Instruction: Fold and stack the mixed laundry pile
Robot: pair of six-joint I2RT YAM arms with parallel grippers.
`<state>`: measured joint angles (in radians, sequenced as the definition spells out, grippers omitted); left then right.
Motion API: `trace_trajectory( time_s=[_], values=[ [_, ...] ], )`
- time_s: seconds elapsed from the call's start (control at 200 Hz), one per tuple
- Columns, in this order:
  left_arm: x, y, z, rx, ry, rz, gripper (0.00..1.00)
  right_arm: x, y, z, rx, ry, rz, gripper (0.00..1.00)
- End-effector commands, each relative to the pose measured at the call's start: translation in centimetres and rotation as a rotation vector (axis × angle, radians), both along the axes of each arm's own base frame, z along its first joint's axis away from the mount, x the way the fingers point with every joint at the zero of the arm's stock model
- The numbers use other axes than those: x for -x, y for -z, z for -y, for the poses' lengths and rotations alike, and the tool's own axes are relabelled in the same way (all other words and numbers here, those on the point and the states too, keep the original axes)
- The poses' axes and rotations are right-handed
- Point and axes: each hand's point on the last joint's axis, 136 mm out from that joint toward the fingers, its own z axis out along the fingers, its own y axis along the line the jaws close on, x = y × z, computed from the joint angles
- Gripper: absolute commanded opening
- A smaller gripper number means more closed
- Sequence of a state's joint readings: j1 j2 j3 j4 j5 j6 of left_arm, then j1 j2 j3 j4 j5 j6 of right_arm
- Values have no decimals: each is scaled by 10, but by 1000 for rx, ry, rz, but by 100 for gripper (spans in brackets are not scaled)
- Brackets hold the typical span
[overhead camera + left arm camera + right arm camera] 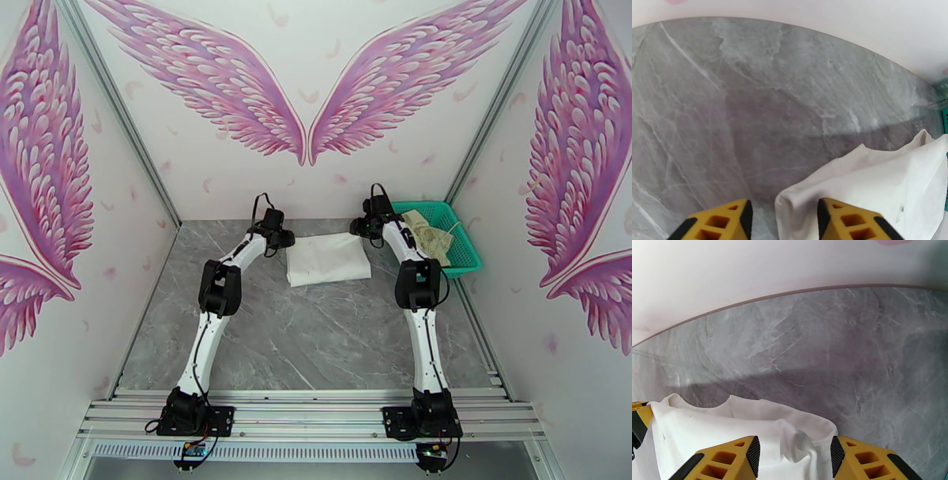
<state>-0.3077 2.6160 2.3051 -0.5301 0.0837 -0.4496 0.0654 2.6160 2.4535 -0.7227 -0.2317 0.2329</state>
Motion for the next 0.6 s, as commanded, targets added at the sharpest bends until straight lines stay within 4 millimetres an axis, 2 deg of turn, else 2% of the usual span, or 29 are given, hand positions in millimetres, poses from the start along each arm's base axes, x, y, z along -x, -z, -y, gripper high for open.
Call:
trace_trajectory(
  time_s=[0.0, 0.04, 0.05, 0.13, 0.165, 0.19, 0.205, 0.28, 0.34, 0.425, 0.49, 0.595],
  values=[
    [-1, -69, -9, 8, -28, 86, 54, 10, -45, 1, -21, -2, 20, 55],
    [3, -85, -13, -4, -35, 96, 55, 18, -63, 1, -22, -1, 32, 55],
    [5, -89, -13, -8, -36, 98, 56, 21, -61, 0, -22, -2, 25, 55],
    [23, -115, -10, -19, -23, 104, 56, 41, -87, -5, -36, -3, 51, 56],
    [34, -128, -3, -12, -3, 117, 56, 53, -88, -8, -35, -10, 48, 57],
    [44, -128, 4, -14, 19, 111, 56, 61, -96, -11, -34, -13, 62, 57],
    [49, -133, 9, -12, 34, 117, 56, 67, -93, -12, -34, -12, 52, 57],
    [79, -134, 28, -23, 94, 103, 56, 94, -88, -24, -62, -27, 18, 58],
    [98, -124, 43, 9, 126, 70, 56, 113, -77, -37, -110, -41, -19, 57],
    [118, -97, 61, 61, 157, 21, 56, 128, -56, -50, -140, -58, -63, 55],
    [126, -74, 72, 95, 185, -24, 54, 135, -36, -52, -142, -47, -119, 53],
    [132, -39, 72, 114, 169, -72, 53, 143, -2, -47, -116, -26, -203, 51]
  ],
)
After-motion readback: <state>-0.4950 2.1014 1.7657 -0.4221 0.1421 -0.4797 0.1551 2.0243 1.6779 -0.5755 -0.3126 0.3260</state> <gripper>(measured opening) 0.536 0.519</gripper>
